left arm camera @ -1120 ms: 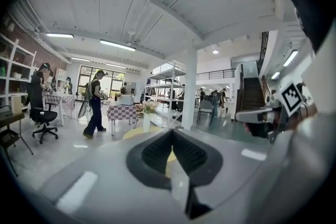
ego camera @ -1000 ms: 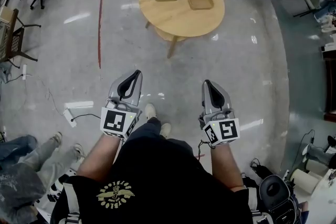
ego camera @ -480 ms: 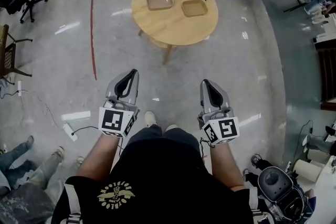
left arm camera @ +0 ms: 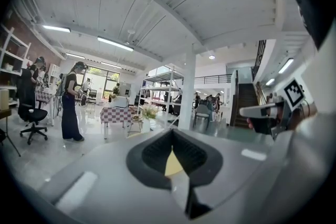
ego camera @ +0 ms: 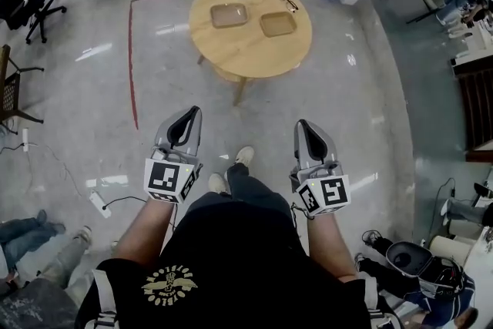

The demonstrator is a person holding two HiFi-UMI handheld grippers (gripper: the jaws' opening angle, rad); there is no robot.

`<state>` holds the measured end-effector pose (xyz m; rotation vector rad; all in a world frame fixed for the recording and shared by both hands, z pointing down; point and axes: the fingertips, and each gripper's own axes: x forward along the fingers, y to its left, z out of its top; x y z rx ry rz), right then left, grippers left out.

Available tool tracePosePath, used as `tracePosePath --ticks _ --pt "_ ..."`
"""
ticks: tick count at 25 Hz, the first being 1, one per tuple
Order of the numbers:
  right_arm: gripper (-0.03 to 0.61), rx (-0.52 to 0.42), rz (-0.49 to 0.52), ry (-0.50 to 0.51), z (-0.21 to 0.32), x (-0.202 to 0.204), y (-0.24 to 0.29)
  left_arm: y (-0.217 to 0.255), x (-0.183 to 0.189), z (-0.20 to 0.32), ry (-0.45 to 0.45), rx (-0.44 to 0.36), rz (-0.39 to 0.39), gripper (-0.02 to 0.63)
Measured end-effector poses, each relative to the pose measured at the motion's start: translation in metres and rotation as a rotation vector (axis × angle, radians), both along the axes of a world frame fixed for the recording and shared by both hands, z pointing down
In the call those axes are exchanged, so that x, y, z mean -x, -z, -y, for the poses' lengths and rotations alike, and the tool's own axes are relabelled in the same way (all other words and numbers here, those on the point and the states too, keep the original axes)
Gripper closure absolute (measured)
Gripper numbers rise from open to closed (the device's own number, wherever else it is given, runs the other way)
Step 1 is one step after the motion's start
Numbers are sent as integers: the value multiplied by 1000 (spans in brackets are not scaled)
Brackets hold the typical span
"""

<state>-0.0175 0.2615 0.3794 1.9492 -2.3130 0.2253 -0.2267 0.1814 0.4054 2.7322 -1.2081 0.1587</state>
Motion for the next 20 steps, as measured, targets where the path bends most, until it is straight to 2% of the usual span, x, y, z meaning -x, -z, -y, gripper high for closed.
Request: tracePosePath --ticks 9,20 --pt "577 -13 8 -35 -9 -25 3 7 -26 1 -32 -3 1 611" --pt "577 -35 21 -33 1 -39 6 4 -40 8 -35 0 18 611"
